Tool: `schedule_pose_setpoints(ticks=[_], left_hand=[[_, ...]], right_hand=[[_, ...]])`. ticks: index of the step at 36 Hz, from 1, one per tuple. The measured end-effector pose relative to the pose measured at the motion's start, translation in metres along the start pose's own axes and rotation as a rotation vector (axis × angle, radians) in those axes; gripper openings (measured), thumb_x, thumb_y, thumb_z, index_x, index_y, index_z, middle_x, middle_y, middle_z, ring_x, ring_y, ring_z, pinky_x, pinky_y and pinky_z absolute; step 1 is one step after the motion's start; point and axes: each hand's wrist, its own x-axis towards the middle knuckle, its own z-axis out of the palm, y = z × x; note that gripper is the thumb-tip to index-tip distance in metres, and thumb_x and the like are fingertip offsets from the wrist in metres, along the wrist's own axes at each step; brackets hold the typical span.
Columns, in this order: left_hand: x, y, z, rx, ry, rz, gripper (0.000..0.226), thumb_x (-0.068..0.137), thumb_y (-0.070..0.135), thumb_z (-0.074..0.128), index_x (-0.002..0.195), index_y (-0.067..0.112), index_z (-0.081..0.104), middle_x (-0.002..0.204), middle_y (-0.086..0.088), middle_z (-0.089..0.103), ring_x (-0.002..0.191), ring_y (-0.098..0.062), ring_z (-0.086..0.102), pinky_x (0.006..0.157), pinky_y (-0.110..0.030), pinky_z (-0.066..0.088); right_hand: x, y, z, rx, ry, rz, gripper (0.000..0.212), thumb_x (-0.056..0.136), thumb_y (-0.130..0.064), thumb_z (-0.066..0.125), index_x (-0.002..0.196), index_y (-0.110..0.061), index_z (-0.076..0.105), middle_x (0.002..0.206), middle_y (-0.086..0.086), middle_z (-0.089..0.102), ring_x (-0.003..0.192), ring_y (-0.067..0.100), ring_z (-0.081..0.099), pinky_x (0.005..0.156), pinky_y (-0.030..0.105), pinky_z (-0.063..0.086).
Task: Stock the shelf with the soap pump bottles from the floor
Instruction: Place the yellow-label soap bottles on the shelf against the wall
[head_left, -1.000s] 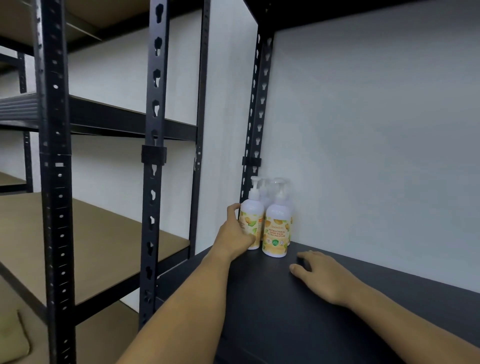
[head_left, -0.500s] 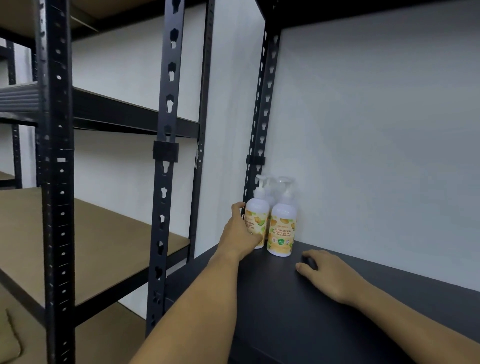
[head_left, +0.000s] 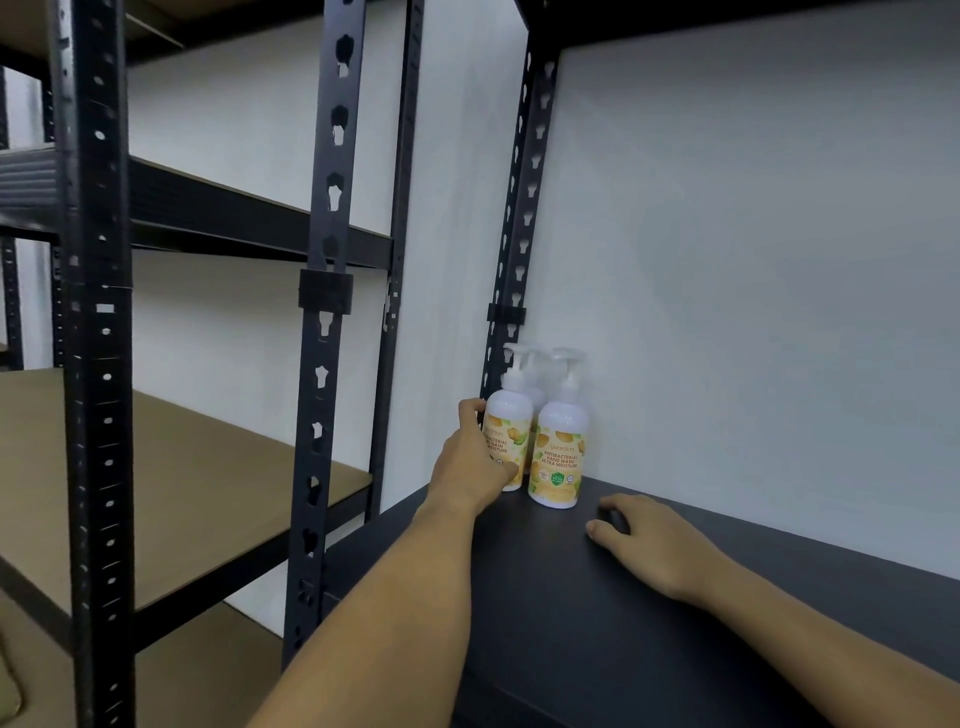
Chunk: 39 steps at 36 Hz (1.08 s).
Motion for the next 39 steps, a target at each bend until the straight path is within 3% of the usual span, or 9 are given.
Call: schedule_pose_setpoints(ticks=[39], left_hand=[[-0.0010,-0.0001,-0.0013,0.035,-0.003,-0.009,0.077,0.080,0.010,0.075,0.135,0.031,0.025,0.110,-0.004,0.064,0.096,-0.023,0.065,0.086,-0.042,0.056]], right_hand=[[-0.0034,-0.0042,-0.0020,0.008,0.006,0.012,0.045,0.097,-0.056,0.045,0.129,-0.027,0.054,0.120,-0.007,0.056,0.112,0.013,0.053,0.098,0.035,0.046]])
